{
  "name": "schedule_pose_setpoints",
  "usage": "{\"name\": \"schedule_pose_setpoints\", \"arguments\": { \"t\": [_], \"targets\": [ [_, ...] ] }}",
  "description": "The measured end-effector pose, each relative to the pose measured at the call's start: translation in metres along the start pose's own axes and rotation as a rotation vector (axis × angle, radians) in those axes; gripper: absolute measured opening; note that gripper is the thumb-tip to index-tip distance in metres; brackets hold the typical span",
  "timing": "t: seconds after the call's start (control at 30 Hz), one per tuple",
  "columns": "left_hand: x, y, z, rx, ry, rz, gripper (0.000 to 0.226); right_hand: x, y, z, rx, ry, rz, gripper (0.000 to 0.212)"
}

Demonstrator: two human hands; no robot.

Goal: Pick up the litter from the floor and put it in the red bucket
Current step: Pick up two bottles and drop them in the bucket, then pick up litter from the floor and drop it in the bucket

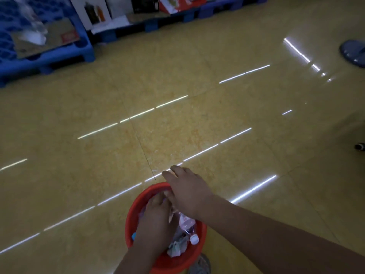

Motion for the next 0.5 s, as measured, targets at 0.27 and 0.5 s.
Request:
{"name": "schedule_pose_setpoints", "arguments": {
  "t": [0.27, 0.5],
  "targets": [
    [-0.022, 0.112, -0.053, 0.010, -0.077, -0.099, 0.060, 0.041, 0.101, -0.015, 0.061, -0.103, -0.097, 0.055],
    [-0.014, 0.185, -0.094, -0.003, -0.233, -0.140, 0.065, 0.091, 0.162, -0.008, 0.064, -0.292, -0.149, 0.061]
  ]
}}
Point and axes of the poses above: each hand's wrist, its own x-axis away from the middle knuckle, its own y-axis out of the back of the hand, z = x × y, the point moved 6 cm from there along -x, towards the middle knuckle, and after that the axes turned 2 degrees about x, right-handed, at the moved point
